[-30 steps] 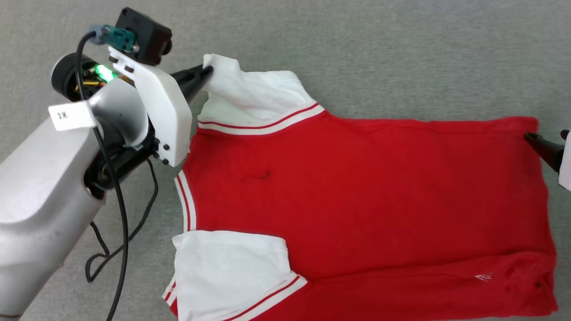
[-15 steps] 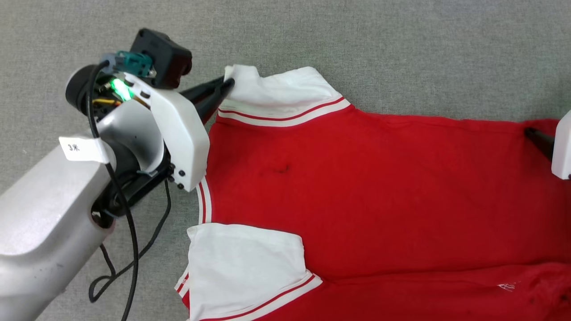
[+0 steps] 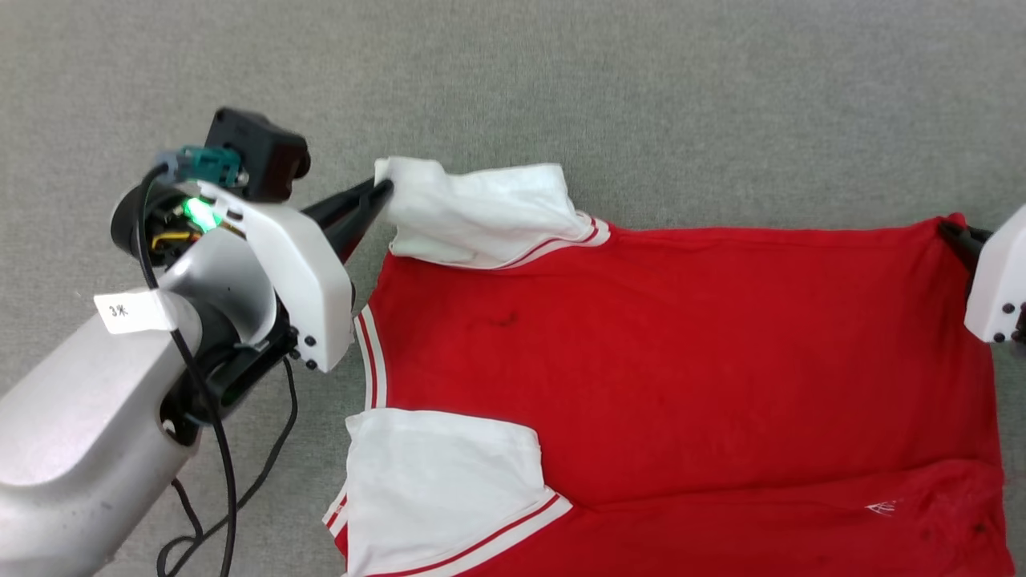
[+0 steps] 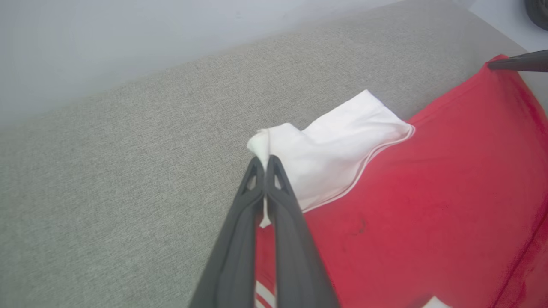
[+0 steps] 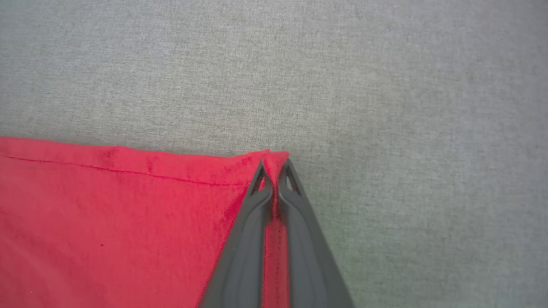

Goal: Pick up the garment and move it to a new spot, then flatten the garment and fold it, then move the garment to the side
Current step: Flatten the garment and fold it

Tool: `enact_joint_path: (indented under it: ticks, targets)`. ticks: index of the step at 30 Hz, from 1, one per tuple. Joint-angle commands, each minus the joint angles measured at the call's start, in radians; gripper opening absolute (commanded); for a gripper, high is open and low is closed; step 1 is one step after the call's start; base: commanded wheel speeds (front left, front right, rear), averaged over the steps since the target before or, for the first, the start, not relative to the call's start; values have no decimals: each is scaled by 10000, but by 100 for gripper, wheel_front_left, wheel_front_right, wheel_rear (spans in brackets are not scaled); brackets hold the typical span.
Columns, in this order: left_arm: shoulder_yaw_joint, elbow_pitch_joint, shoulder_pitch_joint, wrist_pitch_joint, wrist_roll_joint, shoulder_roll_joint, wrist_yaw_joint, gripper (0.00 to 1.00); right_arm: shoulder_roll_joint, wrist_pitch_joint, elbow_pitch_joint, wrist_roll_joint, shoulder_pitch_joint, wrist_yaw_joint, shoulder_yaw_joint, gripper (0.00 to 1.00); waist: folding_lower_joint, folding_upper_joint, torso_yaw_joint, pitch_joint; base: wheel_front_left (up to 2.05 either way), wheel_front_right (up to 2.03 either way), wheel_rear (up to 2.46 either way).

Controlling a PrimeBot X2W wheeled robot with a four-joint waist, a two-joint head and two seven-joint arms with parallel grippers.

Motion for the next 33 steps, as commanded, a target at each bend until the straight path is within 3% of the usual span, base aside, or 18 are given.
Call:
enact_joint_path:
  ticks: [1, 18, 26, 33]
  targets:
    - [30, 35, 249, -135, -54, 23, 57, 0, -148, -312, -73, 175, 293, -12, 51, 0, 0, 0, -17, -341, 0, 0, 0]
    - [-348, -695, 2655, -805, -477, 345, 638, 0, -537, -2045, -1285, 2070, 3333, -11, -433, 0, 0, 0, 412, -1980, 0, 0, 0]
    - [-770, -914, 4025, -1028, -644, 419, 986, 0, -625, -1930, -2028, 2771, 5004, -11, -534, 0, 0, 0, 554, -2356, 0, 0, 0]
    - [-1139, -520, 4733, -1137, -612, 429, 1023, 0, -1167, -1667, -2500, 2982, 6113, -11, -217, 0, 0, 0, 537, -2458, 0, 0, 0]
